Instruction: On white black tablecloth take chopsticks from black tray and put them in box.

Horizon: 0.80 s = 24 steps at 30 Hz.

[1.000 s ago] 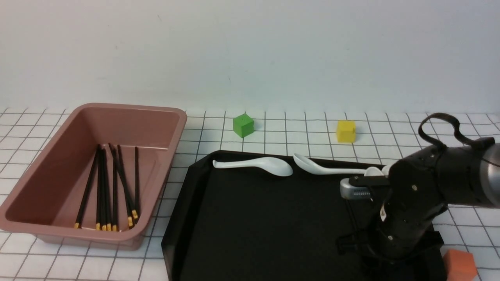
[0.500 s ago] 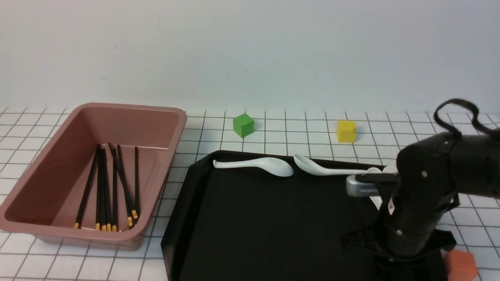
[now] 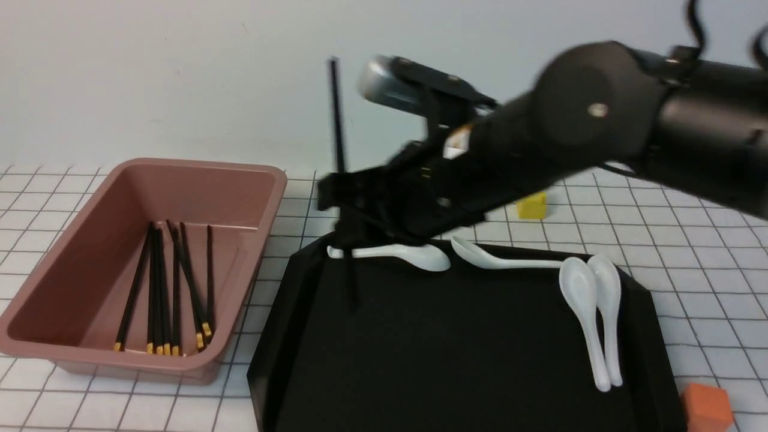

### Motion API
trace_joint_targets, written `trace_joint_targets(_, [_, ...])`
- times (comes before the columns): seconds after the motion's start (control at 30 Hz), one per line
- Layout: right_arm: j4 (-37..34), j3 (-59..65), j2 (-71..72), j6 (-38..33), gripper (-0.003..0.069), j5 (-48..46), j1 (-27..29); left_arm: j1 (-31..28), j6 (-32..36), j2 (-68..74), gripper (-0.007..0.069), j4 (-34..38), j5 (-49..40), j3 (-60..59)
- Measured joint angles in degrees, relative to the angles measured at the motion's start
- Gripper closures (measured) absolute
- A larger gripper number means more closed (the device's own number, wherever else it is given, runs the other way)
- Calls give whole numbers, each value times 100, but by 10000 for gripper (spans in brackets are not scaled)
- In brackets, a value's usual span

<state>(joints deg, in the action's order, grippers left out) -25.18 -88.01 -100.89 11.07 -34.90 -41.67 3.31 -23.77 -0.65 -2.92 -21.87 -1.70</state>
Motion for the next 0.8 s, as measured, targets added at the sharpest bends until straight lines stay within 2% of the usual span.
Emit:
trace_joint_targets(0.13, [-76,-1242,-1206,-617,552,502,-435,0,0,0,386,0,0,0])
trace_joint_targets(0.27, [-97,-2064,-2105,-790,547,979,-634,0,0,0,386,0,0,0])
trace_joint_targets(0.43, [-97,-2753,-2996,-855,470,1520,-705,0,0,0,386,0,0,0])
trace_joint_targets(0.57, [-41,-2820,-3203,-855,415,1254,-699,0,0,0,386,0,0,0])
trace_joint_targets(0.63, [47,-2841,-3178,-860,423,966,-699,0,0,0,386,0,0,0])
trace_joint_targets(0.77, [478,-2847,-2713,-890,540,49,-705,0,0,0,386,0,0,0])
trace_joint_targets(0.8, [504,-2847,-2675,-890,547,-56,-705,0,0,0,386,0,0,0])
